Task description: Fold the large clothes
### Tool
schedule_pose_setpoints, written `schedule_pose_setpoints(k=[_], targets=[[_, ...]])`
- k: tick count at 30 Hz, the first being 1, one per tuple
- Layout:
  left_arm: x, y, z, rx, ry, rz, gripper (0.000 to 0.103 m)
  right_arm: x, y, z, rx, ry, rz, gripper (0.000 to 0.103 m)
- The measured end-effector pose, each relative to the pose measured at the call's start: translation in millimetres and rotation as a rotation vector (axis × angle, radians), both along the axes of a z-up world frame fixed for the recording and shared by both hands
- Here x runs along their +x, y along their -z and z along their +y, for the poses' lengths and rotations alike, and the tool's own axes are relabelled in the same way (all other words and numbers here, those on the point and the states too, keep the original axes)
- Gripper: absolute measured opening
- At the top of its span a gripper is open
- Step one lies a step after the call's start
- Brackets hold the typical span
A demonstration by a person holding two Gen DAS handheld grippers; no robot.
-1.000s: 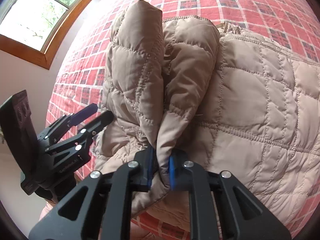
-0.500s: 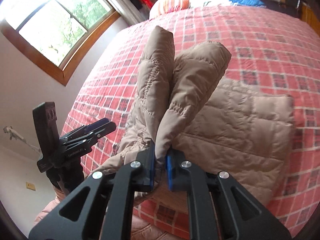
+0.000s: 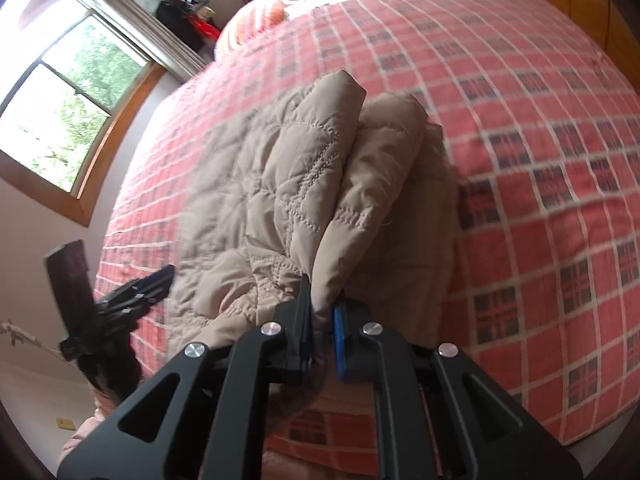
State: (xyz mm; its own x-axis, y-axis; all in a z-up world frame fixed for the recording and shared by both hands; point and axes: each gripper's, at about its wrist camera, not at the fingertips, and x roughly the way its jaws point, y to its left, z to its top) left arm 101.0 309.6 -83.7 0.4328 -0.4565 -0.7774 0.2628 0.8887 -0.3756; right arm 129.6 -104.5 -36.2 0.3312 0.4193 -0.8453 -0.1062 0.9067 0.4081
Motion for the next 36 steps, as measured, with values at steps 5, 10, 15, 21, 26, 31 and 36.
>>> schedule_pose_setpoints(k=[5,10,15,21,26,31,36], targets=[[13.0,20.8,-10.1,-0.107,0.057,0.102,0.058,5.4,50.7,-28.0,0.040,0.028,0.097,0.008],[17.6,31.7,-18.3,-0.104,0.063,0.106,0.047,6.5,63.2,-27.5,0.046,0.032,0.099,0.009],[8.0,30.4,-26.6,-0.063,0.052,0.071,0.041,3.6,69.6,-23.8,0.062,0.038,0.109,0.010],[6.8,30.3,-23.7,-0.081,0.060,0.087,0.043,8.2,41.6,-39.5,0.096,0.037,0.052,0.042],[6.6,28.6,-23.8,-0.065,0.065,0.072,0.045,36.3,24.4,-40.8,0.073,0.070,0.021,0.066],[9.5,27.3,-25.9,-0.058,0.069,0.067,0.047,68.4,34.7,-30.8,0.077,0.079,0.095,0.047],[7.5,22.7,-28.3,-0.027,0.075,0.040,0.051,71.8,36.2,-29.6,0.082,0.098,0.101,0.019]])
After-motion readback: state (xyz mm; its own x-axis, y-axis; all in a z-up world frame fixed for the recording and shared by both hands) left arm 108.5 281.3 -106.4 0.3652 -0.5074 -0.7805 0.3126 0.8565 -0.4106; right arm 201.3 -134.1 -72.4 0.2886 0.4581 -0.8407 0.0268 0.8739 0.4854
